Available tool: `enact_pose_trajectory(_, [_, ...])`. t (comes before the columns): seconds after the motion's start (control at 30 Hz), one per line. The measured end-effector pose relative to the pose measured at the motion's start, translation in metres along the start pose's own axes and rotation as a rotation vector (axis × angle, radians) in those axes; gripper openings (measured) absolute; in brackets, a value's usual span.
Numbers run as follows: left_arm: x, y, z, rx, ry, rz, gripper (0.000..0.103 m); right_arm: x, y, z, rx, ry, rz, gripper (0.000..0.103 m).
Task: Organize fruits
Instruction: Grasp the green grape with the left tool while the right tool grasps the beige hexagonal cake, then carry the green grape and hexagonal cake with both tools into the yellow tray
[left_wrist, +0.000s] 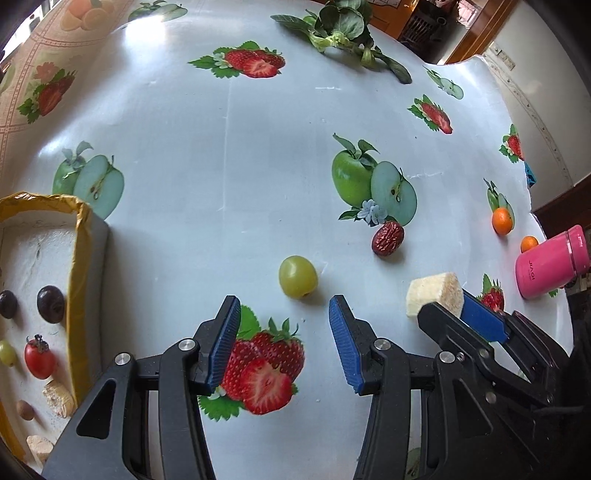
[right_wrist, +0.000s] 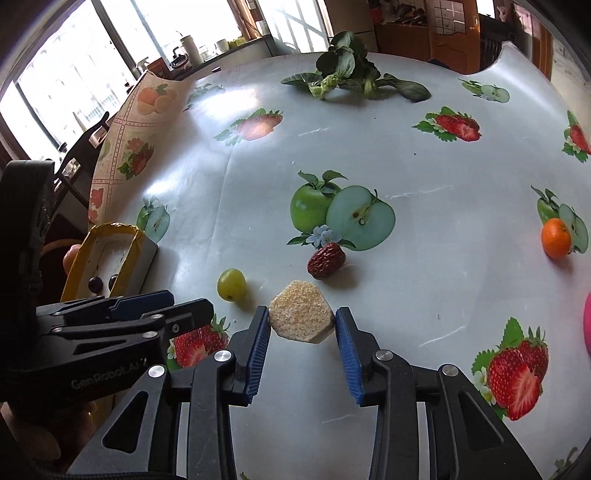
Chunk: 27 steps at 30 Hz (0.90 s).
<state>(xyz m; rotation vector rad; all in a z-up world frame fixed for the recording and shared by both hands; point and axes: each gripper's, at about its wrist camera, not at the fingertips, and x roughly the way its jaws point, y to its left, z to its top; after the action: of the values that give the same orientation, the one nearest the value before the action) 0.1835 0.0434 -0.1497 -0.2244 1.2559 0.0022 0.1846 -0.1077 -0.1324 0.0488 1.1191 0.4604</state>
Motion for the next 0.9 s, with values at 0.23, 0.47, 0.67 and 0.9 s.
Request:
enact_pose_trajectory(0.23, [0.021, -0.017, 0.009, 0.052, -0.02, 0.088, 0.048, -0.017, -0.025, -0.008, 0.057, -0.014, -0.007, 0.037])
enact_pose_trajectory(0.47, [0.018, -0.014, 0.005, 0.06, -0.03, 0.1, 0.02, -0.035, -0.028, -0.015, 0.077, -0.036, -0.006, 0.037])
enact_pose_trajectory(0.67, [0.0, -0.006, -0.017, 0.039, -0.032, 0.106, 0.02, -0.051, -0.017, -0.019, 0.072, -0.058, 0.004, 0.037])
enact_pose_trajectory(0.9, [-0.032, 0.007, -0.037, 0.007, -0.059, 0.111, 0.021, -0.066, 0.001, -0.025, 0.05, -0.067, 0.01, 0.037])
